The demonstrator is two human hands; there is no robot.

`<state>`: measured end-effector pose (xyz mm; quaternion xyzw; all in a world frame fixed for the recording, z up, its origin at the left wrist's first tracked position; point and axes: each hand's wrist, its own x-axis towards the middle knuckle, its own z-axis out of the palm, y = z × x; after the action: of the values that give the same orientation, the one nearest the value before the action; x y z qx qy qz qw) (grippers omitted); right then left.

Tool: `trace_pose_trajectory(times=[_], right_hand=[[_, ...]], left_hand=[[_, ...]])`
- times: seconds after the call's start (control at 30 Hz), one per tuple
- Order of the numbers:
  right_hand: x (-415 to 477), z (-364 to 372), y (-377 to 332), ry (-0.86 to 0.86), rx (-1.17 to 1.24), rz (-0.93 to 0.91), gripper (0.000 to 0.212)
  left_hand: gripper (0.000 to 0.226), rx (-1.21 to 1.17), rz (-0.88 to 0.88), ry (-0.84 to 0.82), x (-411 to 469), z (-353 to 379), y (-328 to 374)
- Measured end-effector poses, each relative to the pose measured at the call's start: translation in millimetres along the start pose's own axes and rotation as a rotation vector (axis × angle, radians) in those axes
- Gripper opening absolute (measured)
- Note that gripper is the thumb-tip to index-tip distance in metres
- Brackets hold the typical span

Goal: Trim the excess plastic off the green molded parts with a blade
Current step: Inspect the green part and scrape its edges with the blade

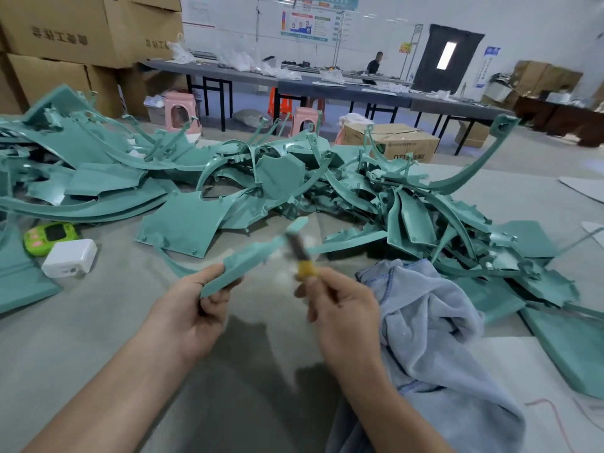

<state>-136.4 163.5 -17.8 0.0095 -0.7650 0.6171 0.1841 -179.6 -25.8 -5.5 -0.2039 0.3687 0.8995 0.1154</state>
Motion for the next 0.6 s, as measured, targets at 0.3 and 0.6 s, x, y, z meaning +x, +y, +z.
trace_pose_trajectory(times=[0.3, 0.6], right_hand=[[6, -20, 0, 0.027, -0.561, 0.075, 0.02], [-1, -15, -19, -0.405, 0.429, 0.531, 0.022]], left_hand=[[0.039, 0.359, 0.103, -0.067, -16, -2, 8], [0.044, 0.506, 0.278, -0.156, -18, -1, 0]])
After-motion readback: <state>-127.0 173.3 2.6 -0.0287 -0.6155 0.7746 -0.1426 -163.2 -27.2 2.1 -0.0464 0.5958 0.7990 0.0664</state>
